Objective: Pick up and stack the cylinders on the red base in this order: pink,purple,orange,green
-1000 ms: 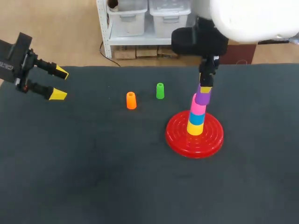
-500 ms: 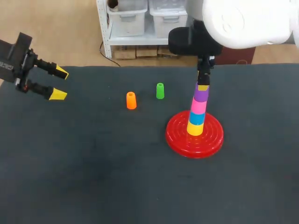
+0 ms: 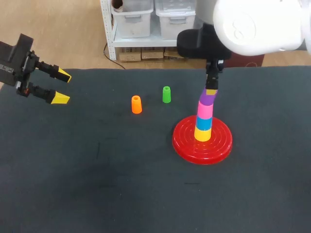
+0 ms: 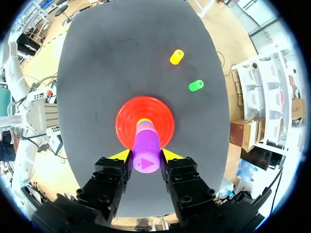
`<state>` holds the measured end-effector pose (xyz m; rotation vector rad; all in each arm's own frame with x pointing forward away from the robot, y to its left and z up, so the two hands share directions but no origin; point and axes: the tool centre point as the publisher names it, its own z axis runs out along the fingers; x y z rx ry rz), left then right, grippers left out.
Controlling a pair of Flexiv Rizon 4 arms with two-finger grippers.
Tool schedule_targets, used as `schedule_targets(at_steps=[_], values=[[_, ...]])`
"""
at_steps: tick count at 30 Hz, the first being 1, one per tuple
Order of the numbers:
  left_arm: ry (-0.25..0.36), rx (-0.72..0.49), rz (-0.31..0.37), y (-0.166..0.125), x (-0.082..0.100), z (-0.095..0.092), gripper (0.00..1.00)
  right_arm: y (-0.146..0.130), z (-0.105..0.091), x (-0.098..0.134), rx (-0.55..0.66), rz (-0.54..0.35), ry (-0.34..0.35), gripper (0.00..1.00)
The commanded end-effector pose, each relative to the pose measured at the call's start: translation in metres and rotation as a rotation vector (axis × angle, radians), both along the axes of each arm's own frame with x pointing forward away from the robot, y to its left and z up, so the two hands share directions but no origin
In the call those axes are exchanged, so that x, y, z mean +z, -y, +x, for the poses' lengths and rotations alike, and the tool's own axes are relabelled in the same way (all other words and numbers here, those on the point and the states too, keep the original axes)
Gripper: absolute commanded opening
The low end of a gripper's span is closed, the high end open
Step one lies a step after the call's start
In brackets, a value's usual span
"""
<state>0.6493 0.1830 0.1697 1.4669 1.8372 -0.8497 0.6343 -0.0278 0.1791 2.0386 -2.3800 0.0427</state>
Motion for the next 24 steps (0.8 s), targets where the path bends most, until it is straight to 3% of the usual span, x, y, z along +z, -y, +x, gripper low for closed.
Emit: schedule_targets(at_steps=[1, 4, 15, 16, 17, 18, 24], values=[[0.003, 0.000, -0.001, 0.000, -0.001, 0.000, 1.00, -0.007, 0.007, -0.014, 0.012, -0.014, -0.033, 0.00], [0.003, 0.000, -0.001, 0.000, -0.001, 0.000, 1.00, -0.010, 0.010, -0.019, 0.024, -0.036, -0.062, 0.00], [0.003, 0.000, -0.001, 0.000, -0.001, 0.000, 1.00, -0.013, 0.006, -0.023, 0.027, -0.048, -0.069, 0.00], [0.003, 0.000, -0.001, 0.000, -0.001, 0.000, 1.00, -0.013, 0.005, -0.021, 0.023, -0.045, -0.067, 0.21], [0.003, 0.000, -0.001, 0.000, -0.001, 0.000, 1.00, -0.012, 0.003, -0.020, 0.022, -0.042, -0.065, 0.77], [0.003, 0.000, -0.001, 0.000, -0.001, 0.000, 1.00, -0.011, 0.001, -0.019, 0.018, -0.037, -0.061, 1.00], [0.003, 0.000, -0.001, 0.000, -0.001, 0.000, 1.00, -0.013, -0.010, -0.007, 0.028, -0.027, -0.037, 1.00]])
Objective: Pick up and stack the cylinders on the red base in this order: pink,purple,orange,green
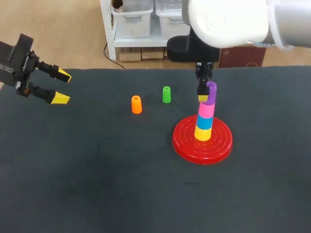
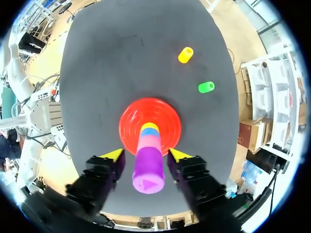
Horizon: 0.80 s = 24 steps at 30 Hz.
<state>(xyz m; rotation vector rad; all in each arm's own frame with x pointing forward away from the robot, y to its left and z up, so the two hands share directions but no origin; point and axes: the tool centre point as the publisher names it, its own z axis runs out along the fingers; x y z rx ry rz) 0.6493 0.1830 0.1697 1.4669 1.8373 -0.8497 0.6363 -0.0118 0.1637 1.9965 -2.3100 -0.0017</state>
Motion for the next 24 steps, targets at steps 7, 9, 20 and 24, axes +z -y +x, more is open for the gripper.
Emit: schedule_targets(at_steps=[7, 9, 20, 24], values=[[0.003, 0.000, -0.001, 0.000, -0.001, 0.000, 1.00, -0.024, 0.011, 0.020, 0.184, -0.008, 0.082, 1.00], [0.003, 0.000, -0.001, 0.000, -0.001, 0.000, 1.00, -0.033, 0.021, 0.015, 0.225, -0.012, 0.079, 1.00], [0.003, 0.000, -0.001, 0.000, -0.001, 0.000, 1.00, -0.081, 0.073, -0.027, 0.336, 0.024, -0.009, 1.00], [0.003, 0.000, -0.001, 0.000, -0.001, 0.000, 1.00, -0.106, 0.095, -0.039, 0.366, 0.045, -0.015, 1.00]])
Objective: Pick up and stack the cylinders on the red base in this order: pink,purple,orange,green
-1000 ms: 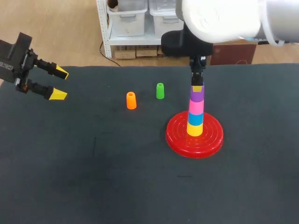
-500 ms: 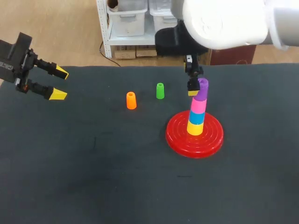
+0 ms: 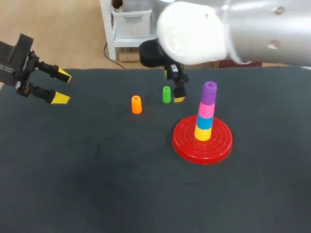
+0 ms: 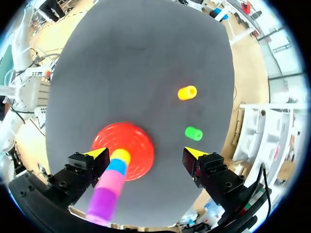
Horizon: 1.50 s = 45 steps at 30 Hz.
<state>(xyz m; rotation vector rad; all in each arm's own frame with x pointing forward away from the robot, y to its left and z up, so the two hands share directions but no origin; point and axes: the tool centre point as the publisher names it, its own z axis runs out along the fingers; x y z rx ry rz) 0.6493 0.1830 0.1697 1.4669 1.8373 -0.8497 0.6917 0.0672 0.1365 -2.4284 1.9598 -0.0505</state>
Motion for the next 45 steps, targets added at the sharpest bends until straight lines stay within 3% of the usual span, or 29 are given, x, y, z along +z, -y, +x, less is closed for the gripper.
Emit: schedule_targets(at_steps=[1, 15, 31, 45], values=[[0.003, 0.000, -0.001, 0.000, -0.001, 0.000, 1.00, -0.032, 0.044, -0.015, 0.017, -0.035, -0.104, 1.00], [0.003, 0.000, -0.001, 0.000, -0.001, 0.000, 1.00, -0.070, 0.068, -0.060, 0.032, 0.001, -0.122, 1.00], [0.003, 0.000, -0.001, 0.000, -0.001, 0.000, 1.00, -0.100, 0.081, -0.089, 0.066, 0.008, -0.107, 1.00], [0.003, 0.000, -0.001, 0.000, -0.001, 0.000, 1.00, -0.101, 0.085, -0.099, 0.057, -0.014, -0.105, 1.00]])
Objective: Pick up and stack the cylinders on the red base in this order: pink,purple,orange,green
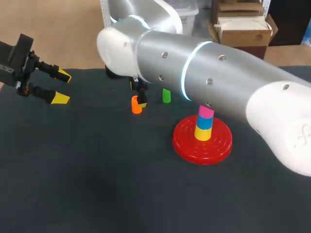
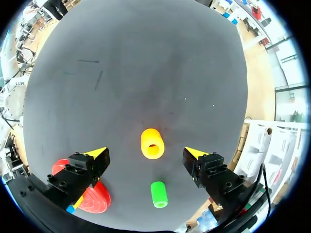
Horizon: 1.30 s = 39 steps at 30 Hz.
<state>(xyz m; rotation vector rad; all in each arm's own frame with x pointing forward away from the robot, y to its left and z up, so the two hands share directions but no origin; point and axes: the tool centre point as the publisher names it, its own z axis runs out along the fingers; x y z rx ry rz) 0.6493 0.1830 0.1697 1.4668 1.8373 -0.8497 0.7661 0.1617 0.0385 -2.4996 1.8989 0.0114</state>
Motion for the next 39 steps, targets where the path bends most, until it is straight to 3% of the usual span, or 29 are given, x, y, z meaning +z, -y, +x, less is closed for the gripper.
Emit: schedule_targets(at_steps=[1, 18, 20, 22, 23, 24, 35, 39], values=[[0.003, 0.000, -0.001, 0.000, -0.001, 0.000, 1.00, -0.007, 0.012, -0.001, -0.001, -0.028, -0.061, 1.00], [0.003, 0.000, -0.001, 0.000, -0.001, 0.000, 1.00, -0.007, 0.008, -0.012, 0.001, -0.036, -0.072, 0.99], [0.003, 0.000, -0.001, 0.000, -0.001, 0.000, 1.00, -0.006, 0.008, -0.014, -0.001, -0.040, -0.072, 0.57], [0.003, 0.000, -0.001, 0.000, -0.001, 0.000, 1.00, -0.005, 0.008, -0.017, -0.005, -0.051, -0.071, 0.31], [0.003, 0.000, -0.001, 0.000, -0.001, 0.000, 1.00, -0.005, 0.008, -0.018, -0.009, -0.057, -0.069, 0.10], [0.003, 0.000, -0.001, 0.000, -0.001, 0.000, 1.00, -0.005, 0.008, -0.018, -0.009, -0.057, -0.070, 0.00], [0.003, 0.000, -0.001, 0.000, -0.001, 0.000, 1.00, -0.005, 0.008, -0.015, -0.035, -0.052, -0.049, 0.00], [0.003, 0.000, -0.001, 0.000, -0.001, 0.000, 1.00, 0.000, 0.007, -0.002, -0.059, -0.031, -0.036, 0.00]])
